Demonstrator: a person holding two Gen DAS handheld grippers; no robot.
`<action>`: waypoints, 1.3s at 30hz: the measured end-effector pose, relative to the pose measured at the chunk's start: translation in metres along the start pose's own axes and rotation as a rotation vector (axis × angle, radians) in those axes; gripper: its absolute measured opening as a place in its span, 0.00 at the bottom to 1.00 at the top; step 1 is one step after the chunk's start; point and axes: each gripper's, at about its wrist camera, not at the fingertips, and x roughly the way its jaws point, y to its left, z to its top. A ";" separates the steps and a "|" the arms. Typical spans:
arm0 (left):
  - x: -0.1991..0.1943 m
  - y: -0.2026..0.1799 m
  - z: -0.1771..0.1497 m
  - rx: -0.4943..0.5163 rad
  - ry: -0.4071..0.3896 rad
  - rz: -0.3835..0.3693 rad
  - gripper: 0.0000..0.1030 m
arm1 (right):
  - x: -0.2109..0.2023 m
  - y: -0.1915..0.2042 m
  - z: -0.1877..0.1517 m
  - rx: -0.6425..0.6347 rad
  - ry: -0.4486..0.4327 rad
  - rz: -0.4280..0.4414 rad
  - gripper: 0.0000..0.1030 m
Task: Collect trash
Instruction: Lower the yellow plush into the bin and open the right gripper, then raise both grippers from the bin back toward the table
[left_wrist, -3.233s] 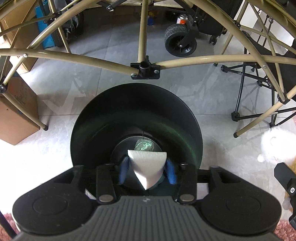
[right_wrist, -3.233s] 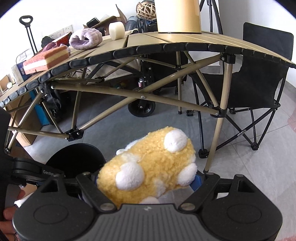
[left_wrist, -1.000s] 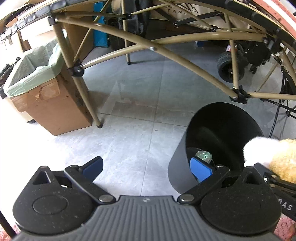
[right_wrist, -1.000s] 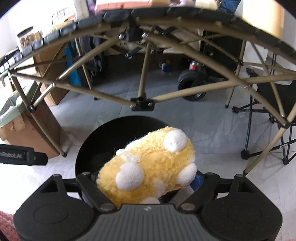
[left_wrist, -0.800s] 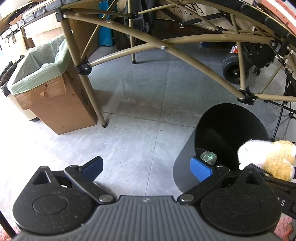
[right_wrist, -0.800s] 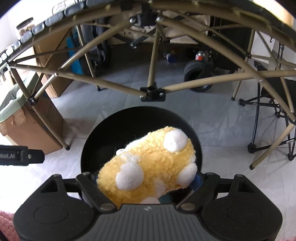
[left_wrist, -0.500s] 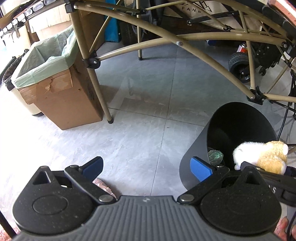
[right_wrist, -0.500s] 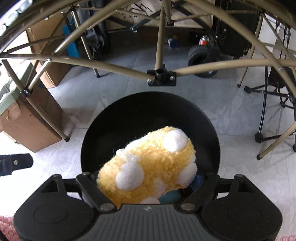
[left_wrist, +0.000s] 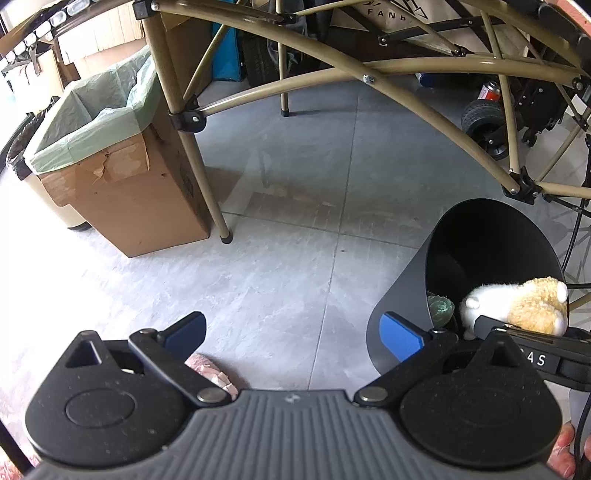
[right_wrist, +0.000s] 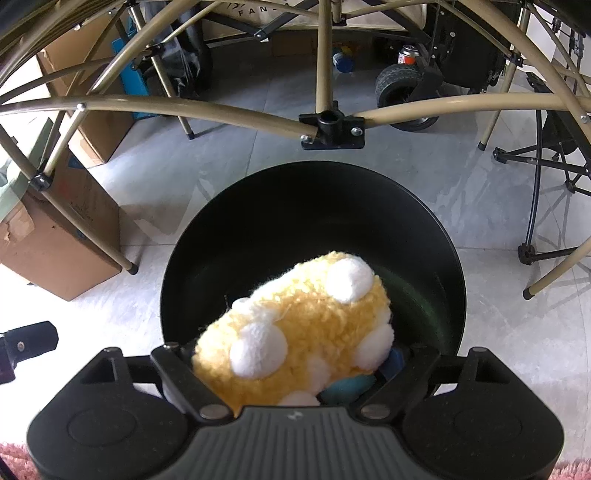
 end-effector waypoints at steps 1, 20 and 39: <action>0.000 0.000 0.000 0.000 0.001 0.001 0.99 | 0.000 -0.002 0.001 0.001 0.002 0.000 0.84; -0.001 -0.001 -0.002 0.006 0.000 0.004 0.99 | -0.013 -0.006 0.000 0.010 -0.033 -0.008 1.00; -0.016 -0.010 -0.001 0.020 -0.046 0.001 0.99 | -0.038 -0.011 -0.004 0.000 -0.110 0.037 1.00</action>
